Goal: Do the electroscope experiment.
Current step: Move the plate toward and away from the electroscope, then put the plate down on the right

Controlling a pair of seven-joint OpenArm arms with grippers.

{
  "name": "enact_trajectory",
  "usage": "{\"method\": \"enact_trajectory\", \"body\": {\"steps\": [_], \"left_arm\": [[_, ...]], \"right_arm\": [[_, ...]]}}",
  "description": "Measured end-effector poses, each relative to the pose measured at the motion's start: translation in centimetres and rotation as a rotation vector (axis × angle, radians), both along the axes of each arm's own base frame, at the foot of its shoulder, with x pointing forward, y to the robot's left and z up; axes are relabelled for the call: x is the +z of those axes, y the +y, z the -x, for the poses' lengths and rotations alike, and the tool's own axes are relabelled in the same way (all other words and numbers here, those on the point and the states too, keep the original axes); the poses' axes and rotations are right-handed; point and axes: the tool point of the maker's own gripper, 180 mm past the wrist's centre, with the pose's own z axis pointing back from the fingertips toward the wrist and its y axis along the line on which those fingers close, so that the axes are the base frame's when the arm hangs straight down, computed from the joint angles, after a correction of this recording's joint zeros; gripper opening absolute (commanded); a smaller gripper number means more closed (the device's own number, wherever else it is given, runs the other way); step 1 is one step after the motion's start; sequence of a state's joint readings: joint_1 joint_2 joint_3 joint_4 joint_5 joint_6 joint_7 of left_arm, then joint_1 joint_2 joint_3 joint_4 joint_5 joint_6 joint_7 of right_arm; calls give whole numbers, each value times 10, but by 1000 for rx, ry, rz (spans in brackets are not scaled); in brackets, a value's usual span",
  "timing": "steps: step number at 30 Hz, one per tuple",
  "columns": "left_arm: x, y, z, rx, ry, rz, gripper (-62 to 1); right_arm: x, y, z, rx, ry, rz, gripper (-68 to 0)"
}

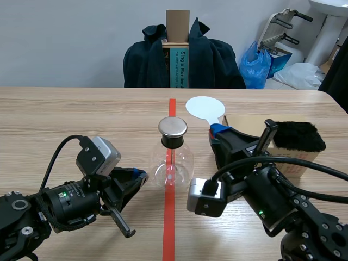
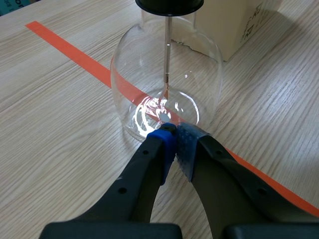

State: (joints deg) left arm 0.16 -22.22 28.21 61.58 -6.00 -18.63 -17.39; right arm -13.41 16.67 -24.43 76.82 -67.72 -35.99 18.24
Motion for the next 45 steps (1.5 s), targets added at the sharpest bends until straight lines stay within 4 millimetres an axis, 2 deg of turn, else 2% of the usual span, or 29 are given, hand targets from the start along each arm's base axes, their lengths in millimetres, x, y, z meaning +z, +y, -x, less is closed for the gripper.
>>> {"method": "enact_trajectory", "body": {"steps": [6, 14, 22, 29, 32, 35, 38, 42, 45], "left_arm": [[0, 0, 0, 0, 0, 0, -591], [0, 0, 0, 0, -1, 1, -591], [0, 0, 0, 0, -1, 1, -590], [0, 0, 0, 0, 0, 0, -591], [0, 0, 0, 0, 0, 0, -591], [0, 0, 0, 0, -1, 0, -591], [0, 0, 0, 0, -1, 0, -591], [2, 0, 1, -2, -5, 0, -591], [19, 3, 8, -1, -43, 6, -591]], "right_arm": [[1, -20, -10, -100, -2, 0, -667], [5, -35, -17, -189, -17, -13, -667], [27, -46, -20, -221, -116, -38, -667], [77, -65, -29, -275, -248, -67, -667], [84, -74, -29, -301, -267, -61, -667], [76, -83, -24, -323, -245, -47, -667], [60, -85, -13, -325, -194, -30, -667], [26, -91, -5, -329, -105, 7, -666], [-4, -94, -2, -322, -32, 40, -666]]}}
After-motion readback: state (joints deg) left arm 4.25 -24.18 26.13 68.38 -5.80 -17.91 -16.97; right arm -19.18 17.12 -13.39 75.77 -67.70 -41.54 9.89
